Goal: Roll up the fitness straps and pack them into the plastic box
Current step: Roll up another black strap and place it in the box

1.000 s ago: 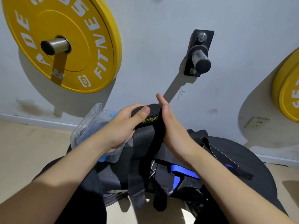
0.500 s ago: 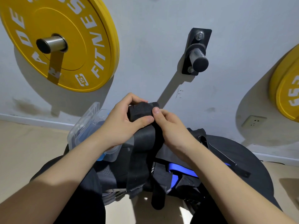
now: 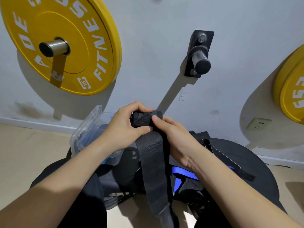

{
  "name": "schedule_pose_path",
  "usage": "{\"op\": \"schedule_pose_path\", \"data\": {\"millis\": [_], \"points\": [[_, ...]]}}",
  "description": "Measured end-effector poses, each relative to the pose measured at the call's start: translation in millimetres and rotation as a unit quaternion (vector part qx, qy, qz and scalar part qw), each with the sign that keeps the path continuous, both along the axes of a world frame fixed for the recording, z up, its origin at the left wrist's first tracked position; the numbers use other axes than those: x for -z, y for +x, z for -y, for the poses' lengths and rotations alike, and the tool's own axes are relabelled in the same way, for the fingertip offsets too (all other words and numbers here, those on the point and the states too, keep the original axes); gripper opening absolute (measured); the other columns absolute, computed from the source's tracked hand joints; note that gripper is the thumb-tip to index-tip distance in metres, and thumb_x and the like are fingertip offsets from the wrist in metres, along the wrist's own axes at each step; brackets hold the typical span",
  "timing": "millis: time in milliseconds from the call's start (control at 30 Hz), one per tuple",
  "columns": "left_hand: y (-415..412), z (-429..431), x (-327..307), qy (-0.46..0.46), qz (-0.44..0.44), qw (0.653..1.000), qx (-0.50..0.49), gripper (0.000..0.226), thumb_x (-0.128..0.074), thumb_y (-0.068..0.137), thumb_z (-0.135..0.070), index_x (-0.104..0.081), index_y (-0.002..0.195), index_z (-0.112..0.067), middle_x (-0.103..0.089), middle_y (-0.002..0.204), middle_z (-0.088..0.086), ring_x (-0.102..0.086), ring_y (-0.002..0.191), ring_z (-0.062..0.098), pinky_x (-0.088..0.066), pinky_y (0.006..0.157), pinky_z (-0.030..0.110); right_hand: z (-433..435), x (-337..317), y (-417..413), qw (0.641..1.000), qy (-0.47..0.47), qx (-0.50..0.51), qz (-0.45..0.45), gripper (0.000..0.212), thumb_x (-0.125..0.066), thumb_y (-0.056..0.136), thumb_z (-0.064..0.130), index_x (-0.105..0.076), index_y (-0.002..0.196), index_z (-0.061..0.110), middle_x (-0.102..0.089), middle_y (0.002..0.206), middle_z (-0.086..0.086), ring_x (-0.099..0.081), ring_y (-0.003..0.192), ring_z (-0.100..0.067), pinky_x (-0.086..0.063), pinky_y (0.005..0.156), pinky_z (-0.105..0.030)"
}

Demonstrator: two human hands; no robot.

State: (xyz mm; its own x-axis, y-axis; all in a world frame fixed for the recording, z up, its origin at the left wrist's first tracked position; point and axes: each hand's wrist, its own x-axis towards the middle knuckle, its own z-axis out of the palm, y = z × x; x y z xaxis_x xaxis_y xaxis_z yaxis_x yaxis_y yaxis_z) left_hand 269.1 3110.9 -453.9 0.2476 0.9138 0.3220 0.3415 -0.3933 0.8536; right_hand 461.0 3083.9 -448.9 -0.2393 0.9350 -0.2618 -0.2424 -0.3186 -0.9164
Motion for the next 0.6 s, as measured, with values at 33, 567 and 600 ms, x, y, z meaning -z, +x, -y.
{"op": "schedule_pose_path", "data": {"millis": [33,567,600], "points": [[0.7,0.7,0.0,-0.003,0.0,1.0,0.003,0.042,-0.092,0.081,-0.005,-0.074,0.111,-0.028,-0.077,0.109,-0.01,-0.075,0.105,0.013,-0.063,0.095,0.042,0.6,1.4,-0.1,1.0,0.003,0.012,-0.001,0.037,-0.071,0.104,0.031,-0.066,0.134,0.011,-0.078,0.12,-0.021,-0.079,0.1,-0.03,-0.065,0.079,-0.038],[-2.8,-0.7,-0.3,-0.027,0.05,0.998,-0.035,0.044,-0.084,0.091,-0.003,-0.079,0.124,-0.031,-0.08,0.114,-0.013,-0.075,0.107,0.004,-0.059,0.089,0.018,-3.4,1.7,5.1,0.998,0.007,0.001,0.058,0.064,-0.073,0.097,0.003,-0.051,0.153,0.025,-0.079,0.119,-0.017,-0.079,0.108,-0.032,-0.06,0.102,-0.049],[-3.3,-0.8,-0.8,-0.032,0.055,0.997,-0.041,0.042,-0.085,0.09,-0.004,-0.08,0.122,-0.031,-0.08,0.113,-0.013,-0.075,0.107,0.004,-0.059,0.09,0.02,-3.4,0.9,5.5,0.999,0.005,-0.001,0.052,0.062,-0.072,0.097,0.002,-0.052,0.152,0.024,-0.079,0.12,-0.018,-0.079,0.109,-0.033,-0.059,0.104,-0.05]]}}
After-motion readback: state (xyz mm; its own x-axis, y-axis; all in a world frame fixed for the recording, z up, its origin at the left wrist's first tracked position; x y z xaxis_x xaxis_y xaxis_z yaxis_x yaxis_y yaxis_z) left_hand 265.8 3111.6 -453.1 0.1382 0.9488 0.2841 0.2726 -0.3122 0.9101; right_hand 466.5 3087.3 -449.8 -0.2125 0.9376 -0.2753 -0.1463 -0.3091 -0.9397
